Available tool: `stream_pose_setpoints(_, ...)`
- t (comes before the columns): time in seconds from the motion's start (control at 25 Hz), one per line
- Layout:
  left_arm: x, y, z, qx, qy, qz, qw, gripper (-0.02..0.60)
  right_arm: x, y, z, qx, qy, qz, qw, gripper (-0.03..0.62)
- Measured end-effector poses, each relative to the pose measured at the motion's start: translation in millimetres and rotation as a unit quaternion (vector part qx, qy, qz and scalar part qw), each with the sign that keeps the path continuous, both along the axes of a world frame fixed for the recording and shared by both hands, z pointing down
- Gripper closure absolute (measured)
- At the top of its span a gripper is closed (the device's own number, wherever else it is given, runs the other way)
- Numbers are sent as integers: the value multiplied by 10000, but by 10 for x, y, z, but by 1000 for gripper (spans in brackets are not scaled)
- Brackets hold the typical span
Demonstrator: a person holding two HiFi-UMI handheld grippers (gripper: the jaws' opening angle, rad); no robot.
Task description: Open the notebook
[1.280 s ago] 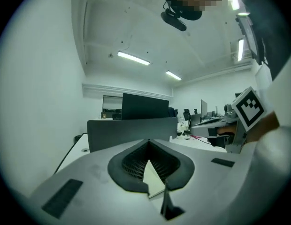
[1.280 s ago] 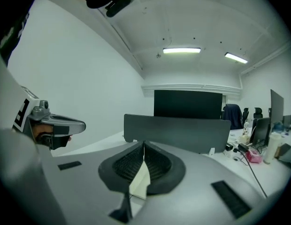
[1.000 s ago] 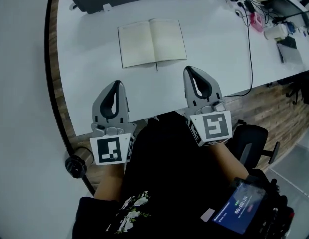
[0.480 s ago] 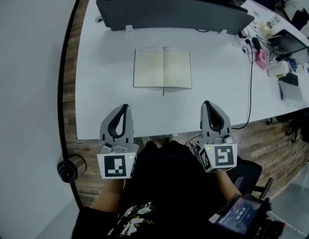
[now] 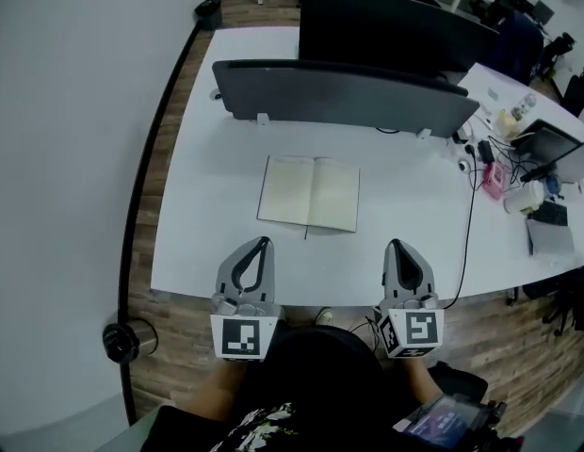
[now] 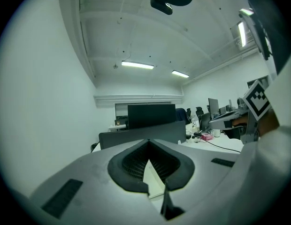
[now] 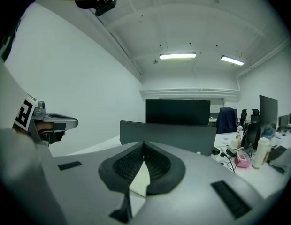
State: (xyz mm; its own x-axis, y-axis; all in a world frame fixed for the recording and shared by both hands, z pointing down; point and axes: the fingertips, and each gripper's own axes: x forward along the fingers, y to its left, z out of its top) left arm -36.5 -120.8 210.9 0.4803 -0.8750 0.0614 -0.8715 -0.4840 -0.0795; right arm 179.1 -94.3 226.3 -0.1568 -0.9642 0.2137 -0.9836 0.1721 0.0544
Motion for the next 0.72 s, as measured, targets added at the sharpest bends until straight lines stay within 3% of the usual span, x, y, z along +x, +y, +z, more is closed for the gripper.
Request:
stream_pose_setpoints(0.16, 78, 4, -59, 246, -257, -68, 9993, 572, 106, -18, -9, 44, -107, -21, 9999, 530)
stream_pose_setpoints(0.72, 151, 71, -48, 169, -383, -161, 9990, 572, 99, 7, -33, 35, -108, -268, 9996, 530)
